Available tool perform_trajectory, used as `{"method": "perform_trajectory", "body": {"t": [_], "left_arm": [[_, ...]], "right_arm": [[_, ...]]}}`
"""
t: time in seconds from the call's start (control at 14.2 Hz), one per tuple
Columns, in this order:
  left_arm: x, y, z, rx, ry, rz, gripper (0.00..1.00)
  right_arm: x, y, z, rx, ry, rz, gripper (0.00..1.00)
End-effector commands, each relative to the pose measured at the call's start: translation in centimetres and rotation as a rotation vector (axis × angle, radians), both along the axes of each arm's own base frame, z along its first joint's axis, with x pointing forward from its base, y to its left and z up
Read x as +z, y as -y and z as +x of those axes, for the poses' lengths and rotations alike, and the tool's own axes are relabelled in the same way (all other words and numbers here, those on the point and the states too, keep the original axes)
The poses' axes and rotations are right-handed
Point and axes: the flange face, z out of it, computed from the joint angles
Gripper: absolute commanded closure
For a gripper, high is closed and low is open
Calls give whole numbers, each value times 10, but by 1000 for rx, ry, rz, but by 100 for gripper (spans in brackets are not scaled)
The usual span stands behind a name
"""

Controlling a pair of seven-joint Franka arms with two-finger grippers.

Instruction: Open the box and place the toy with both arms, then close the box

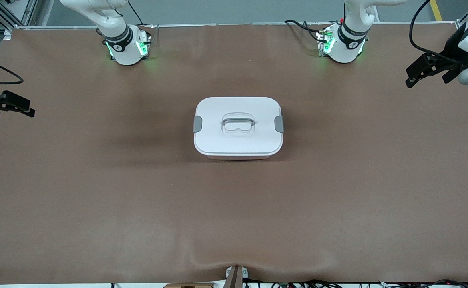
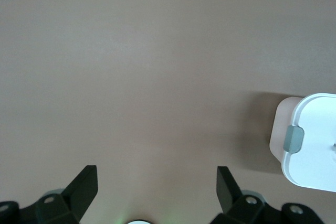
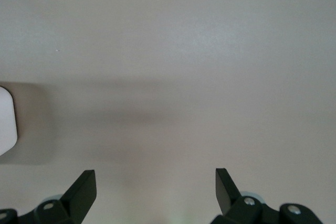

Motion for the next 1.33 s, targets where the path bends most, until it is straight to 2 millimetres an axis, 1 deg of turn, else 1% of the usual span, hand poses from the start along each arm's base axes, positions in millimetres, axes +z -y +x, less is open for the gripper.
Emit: {"method": "perform_trajectory", "body": {"t": [0.0,0.21,0.63,0.84,1.26], "left_arm": [[3,-1,3,-19,-9,-7,0],[-1,0,4,-18,-27,1,0],[-7,-2,8,-14,-41,3,0],[-6,-1,8,-17,-37,18,0],[-7,-1,8,-3,-38,20,0]], "right_arm": [[3,-2,-4,-16,6,-10,0],[8,0,-3,-18,27,-12,0],[8,1,-1,-19,38,-14,0],[8,-3,-2,-15,31,-14,0],[8,1,-2,-21,34,-14,0]]}}
